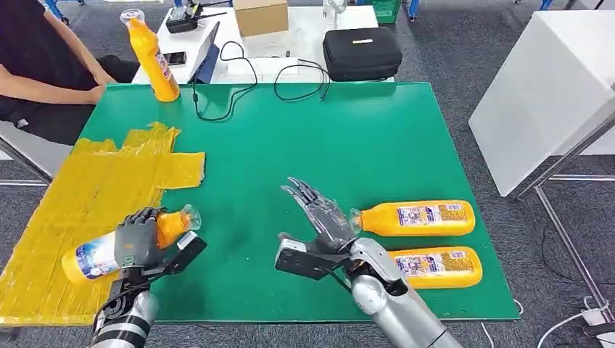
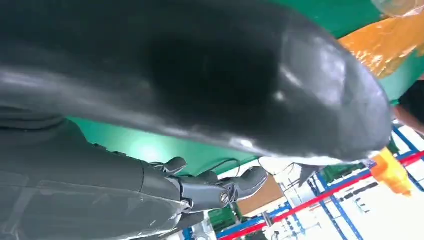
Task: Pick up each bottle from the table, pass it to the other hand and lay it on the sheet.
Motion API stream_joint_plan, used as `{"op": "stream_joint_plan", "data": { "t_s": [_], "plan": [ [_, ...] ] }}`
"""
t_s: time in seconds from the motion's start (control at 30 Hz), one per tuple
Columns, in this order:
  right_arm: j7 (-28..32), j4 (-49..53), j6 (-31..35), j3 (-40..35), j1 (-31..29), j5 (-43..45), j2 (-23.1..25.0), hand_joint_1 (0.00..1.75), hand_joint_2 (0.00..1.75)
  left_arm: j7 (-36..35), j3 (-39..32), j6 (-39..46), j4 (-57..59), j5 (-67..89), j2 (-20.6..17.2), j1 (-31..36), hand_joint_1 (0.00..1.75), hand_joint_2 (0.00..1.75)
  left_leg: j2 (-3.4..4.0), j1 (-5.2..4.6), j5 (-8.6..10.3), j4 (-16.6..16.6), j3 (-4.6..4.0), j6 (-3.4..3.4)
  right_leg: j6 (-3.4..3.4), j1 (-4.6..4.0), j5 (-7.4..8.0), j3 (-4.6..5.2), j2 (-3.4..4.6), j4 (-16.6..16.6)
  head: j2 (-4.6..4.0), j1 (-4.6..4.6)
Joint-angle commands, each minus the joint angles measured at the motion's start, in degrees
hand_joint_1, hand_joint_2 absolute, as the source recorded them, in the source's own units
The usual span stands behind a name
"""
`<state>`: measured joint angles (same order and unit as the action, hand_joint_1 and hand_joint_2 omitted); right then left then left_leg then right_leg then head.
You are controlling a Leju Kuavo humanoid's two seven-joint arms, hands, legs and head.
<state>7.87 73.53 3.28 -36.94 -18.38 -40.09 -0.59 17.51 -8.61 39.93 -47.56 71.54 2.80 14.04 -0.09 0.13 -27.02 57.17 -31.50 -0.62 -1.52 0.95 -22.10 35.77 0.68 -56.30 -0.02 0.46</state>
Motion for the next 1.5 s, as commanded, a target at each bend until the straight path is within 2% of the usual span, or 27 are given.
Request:
{"op": "stream_joint_plan", "data": {
  "t_s": [0.03,0.17,0.27,0.3,0.33,0.43,0.57,0.6,0.77,0.9,1.1,1.2,1.37,1.5],
  "plan": [
    [0.3,0.6,-0.7,0.0,-0.8,0.2,-2.9,0.00,0.00,-0.5,0.2,-0.6,10.0,-0.8,-0.9,0.7,1.75,1.75,0.06,0.08,-0.03,-0.1,0.33,0.07,0.11,-0.10,0.00,-0.32,0.00,0.1,0.00,-0.02],
    [0.3,1.2,-0.8,0.0,-0.3,0.1,-3.7,0.00,0.00,-0.6,0.1,-2.5,10.6,-1.0,-0.9,0.6,1.75,1.75,0.07,0.07,-0.01,-0.1,0.30,0.03,0.07,-0.08,0.01,-0.27,0.01,0.1,0.00,-0.02],
    [0.5,5.6,-0.6,1.3,2.4,0.1,-8.0,0.00,0.00,-0.7,0.3,-1.5,12.7,-0.2,-1.8,-0.4,1.75,1.75,0.04,0.06,0.00,-0.1,0.41,0.01,0.04,-0.07,-0.01,-0.38,-0.01,0.1,0.00,-0.02],
    [0.6,7.0,-0.6,1.8,3.2,0.0,-9.1,0.00,0.00,-1.7,0.0,-0.6,13.3,0.4,-2.0,-0.3,1.54,1.75,0.02,0.10,-0.02,-0.2,0.50,0.02,0.06,-0.11,-0.02,-0.51,-0.04,0.1,0.00,-0.04],
    [0.7,8.1,-0.6,2.1,4.0,-0.2,-10.2,0.00,0.00,-1.4,-0.8,-1.3,13.7,-0.6,-2.1,-0.2,0.00,0.00,-0.03,0.06,0.00,-0.2,0.50,0.01,0.03,-0.08,-0.03,-0.51,-0.07,0.1,0.00,-0.02],
    [1.2,13.2,-0.9,3.8,7.9,-1.4,-14.1,0.00,0.00,0.6,-2.1,-1.1,11.1,-2.6,-2.5,-1.4,0.00,0.00,-0.12,0.10,-0.02,-0.1,0.58,0.01,0.05,-0.12,-0.04,-0.64,-0.15,0.1,0.00,-0.04],
    [2.0,22.3,-1.2,8.1,16.5,-1.4,-21.5,0.00,0.00,3.8,-3.9,-4.3,5.0,-7.9,-2.8,-4.2,0.00,0.00,-0.19,0.01,-0.04,-0.1,0.60,-0.01,0.02,-0.03,-0.09,-0.68,-0.18,0.1,0.00,-0.02],
    [2.7,25.8,-1.2,10.3,20.1,-1.2,-23.5,0.00,1.75,5.1,-5.3,-6.5,3.0,-10.7,-2.7,-5.1,0.00,0.00,-0.27,0.06,-0.08,-0.1,0.63,-0.02,0.02,-0.09,-0.13,-0.77,-0.28,0.1,0.00,-0.04],
    [2.3,34.5,-0.9,17.5,31.4,-0.7,-28.6,0.00,1.75,10.4,-10.8,-15.1,-4.1,-21.8,-2.6,-7.1,0.00,0.00,-0.25,-0.03,-0.23,0.0,0.52,-0.17,-0.14,-0.02,-0.27,-0.63,-0.24,0.0,0.00,-0.04],
    [1.0,38.7,0.5,20.5,36.5,-0.3,-30.7,0.00,1.75,14.1,-15.3,-20.4,-8.9,-30.3,-2.1,-7.5,0.00,0.00,-0.11,0.04,-0.51,0.0,0.64,-0.22,-0.08,-0.05,-0.32,-0.72,-0.12,0.0,0.00,-0.07],
    [-4.3,45.9,2.4,24.8,46.2,-1.9,-34.1,0.00,1.75,17.2,-21.2,-34.0,-26.4,-45.3,1.8,-11.0,0.00,0.00,-0.20,0.10,-0.64,0.1,0.53,-0.25,-0.11,-0.13,-0.40,-0.63,-0.22,-0.1,0.00,-0.04],
    [-6.7,44.3,2.7,24.3,46.4,-5.0,-32.8,0.00,1.75,17.1,-21.5,-38.4,-33.7,-49.5,3.8,-12.4,0.00,0.00,-0.20,0.05,-0.51,0.1,0.50,-0.22,-0.20,-0.17,-0.36,-0.57,-0.18,0.0,0.00,-0.04],
    [-8.9,39.7,2.5,23.1,44.0,-7.2,-31.0,0.00,1.75,17.0,-18.4,-41.1,-39.5,-51.1,5.7,-14.1,0.00,0.00,-0.12,0.10,-0.49,0.0,0.56,-0.21,-0.29,-0.22,-0.37,-0.67,-0.11,0.1,0.00,0.00],
    [-9.9,35.8,1.0,23.8,41.7,-7.9,-29.7,0.00,1.75,16.6,-15.0,-42.0,-42.5,-52.3,5.8,-15.4,0.00,0.00,-0.08,0.09,-0.53,0.0,0.61,-0.23,-0.29,-0.14,-0.36,-0.75,-0.07,0.2,0.00,-0.02]
  ]
}}
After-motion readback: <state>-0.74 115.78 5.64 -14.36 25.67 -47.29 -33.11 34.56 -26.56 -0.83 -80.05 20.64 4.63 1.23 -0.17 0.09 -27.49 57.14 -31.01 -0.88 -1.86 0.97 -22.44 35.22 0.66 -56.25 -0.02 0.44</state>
